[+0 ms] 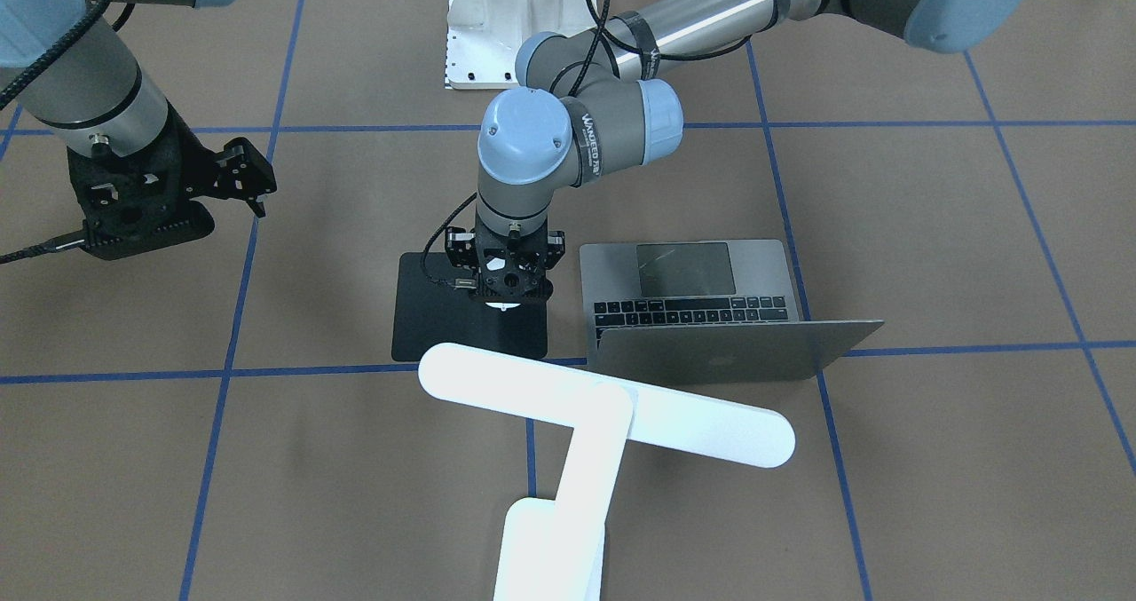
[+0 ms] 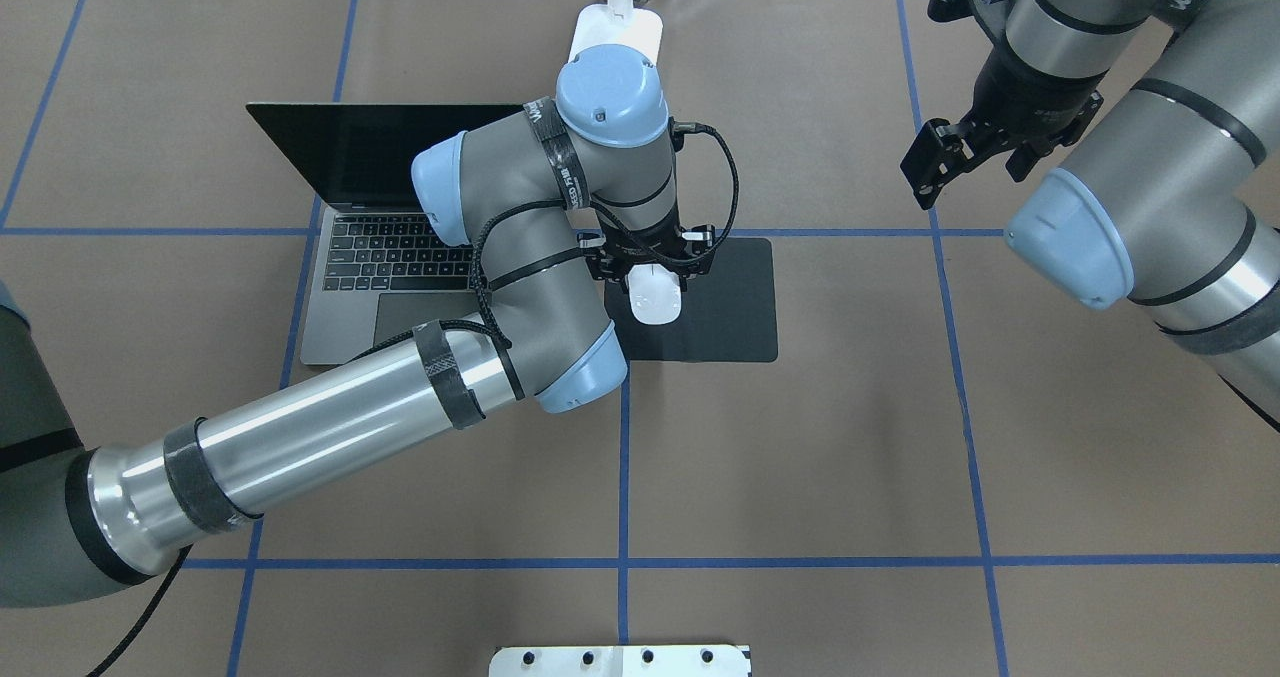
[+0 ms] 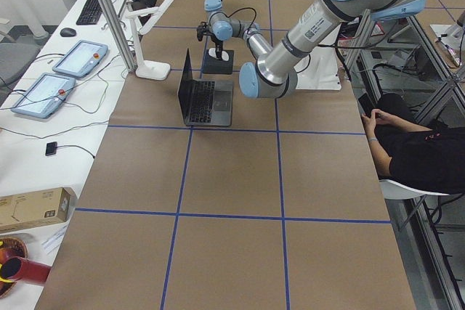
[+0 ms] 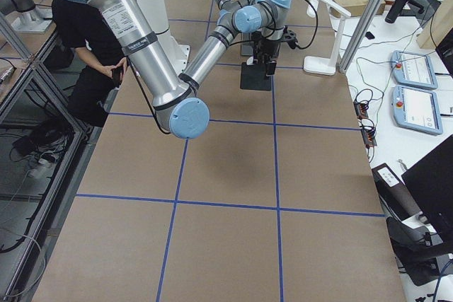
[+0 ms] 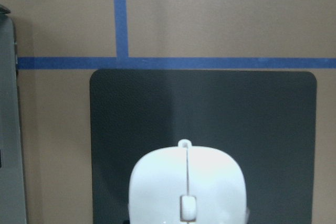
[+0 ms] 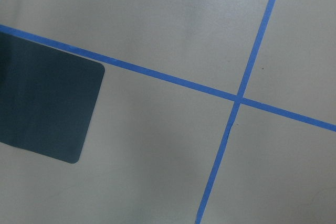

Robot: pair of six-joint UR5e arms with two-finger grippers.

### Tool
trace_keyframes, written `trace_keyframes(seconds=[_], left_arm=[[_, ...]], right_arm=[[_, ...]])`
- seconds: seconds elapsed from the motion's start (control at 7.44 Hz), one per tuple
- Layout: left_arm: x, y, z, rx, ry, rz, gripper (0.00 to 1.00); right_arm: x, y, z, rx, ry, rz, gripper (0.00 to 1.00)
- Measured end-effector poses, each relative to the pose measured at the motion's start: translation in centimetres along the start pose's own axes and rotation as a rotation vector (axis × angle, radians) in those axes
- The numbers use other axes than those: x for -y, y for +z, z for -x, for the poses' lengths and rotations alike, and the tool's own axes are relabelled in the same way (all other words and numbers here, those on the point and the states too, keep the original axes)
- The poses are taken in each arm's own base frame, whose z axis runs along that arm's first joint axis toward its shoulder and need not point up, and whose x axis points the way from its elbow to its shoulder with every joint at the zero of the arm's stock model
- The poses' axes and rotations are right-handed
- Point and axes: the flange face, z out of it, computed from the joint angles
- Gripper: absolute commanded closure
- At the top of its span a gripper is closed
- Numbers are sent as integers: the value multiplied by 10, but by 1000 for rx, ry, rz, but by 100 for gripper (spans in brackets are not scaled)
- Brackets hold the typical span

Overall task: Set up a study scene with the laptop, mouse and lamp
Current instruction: 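Lower the mouse onto the pad and open the left gripper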

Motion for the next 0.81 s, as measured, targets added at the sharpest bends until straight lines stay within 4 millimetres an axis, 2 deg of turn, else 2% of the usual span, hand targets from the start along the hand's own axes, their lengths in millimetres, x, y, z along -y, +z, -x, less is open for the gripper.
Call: trace_keyframes(seconds=[0.4,0.81], left_arm=[[12,7,11,23,-15,-18,31],[17,15,16,41,-28,-21,31]], right_arm=[[0,0,0,0,-3,0,0],[0,1,0,-1,-3,1,0]])
